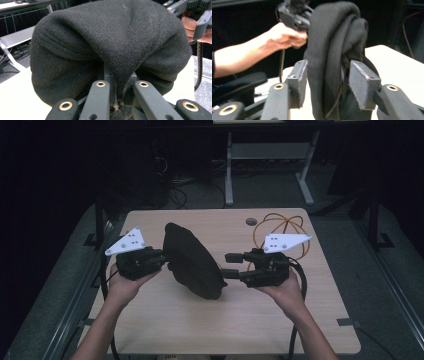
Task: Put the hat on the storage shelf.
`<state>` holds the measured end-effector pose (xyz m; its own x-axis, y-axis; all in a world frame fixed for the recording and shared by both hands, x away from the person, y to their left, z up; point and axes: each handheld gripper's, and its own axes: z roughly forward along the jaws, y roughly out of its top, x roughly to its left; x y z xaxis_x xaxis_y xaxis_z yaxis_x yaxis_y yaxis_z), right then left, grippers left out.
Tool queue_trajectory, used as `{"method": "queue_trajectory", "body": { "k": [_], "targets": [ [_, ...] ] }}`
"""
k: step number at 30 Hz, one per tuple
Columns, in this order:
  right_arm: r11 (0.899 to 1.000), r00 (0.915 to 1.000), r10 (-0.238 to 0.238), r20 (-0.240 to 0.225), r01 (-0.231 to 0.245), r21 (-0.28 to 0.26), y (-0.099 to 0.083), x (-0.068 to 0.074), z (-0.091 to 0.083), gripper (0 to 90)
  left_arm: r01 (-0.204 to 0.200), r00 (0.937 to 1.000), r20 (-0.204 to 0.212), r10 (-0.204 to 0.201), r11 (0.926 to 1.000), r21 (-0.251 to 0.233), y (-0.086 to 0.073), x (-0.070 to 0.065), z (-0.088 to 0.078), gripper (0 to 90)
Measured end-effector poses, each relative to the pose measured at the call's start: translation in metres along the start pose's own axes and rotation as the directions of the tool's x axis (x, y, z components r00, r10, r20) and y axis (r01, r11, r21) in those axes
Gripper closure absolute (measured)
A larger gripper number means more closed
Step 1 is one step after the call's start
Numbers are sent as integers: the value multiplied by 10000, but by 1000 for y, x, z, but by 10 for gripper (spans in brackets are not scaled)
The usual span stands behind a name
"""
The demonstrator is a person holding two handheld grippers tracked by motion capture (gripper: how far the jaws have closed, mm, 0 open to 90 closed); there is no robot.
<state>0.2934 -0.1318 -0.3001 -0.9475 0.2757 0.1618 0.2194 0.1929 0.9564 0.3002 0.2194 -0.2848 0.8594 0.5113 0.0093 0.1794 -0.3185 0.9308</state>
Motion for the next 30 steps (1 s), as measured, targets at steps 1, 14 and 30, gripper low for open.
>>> {"method": "queue_trajectory", "body": {
  "k": [1,14,30],
  "targets": [
    [10000,9999,28,104,-29,25,-3,0,-3,465,-18,10000,-21,18,10000,-14,1,1,0,864],
    [9949,9952,330,921,-415,921,-45,1,-28,342,-108,9999,-72,107,9999,-82,23,5,-4,864],
    [9903,9702,713,2314,-967,1002,-103,11,-75,290,-365,9987,345,368,9993,-96,56,9,2,863]
  ]
}}
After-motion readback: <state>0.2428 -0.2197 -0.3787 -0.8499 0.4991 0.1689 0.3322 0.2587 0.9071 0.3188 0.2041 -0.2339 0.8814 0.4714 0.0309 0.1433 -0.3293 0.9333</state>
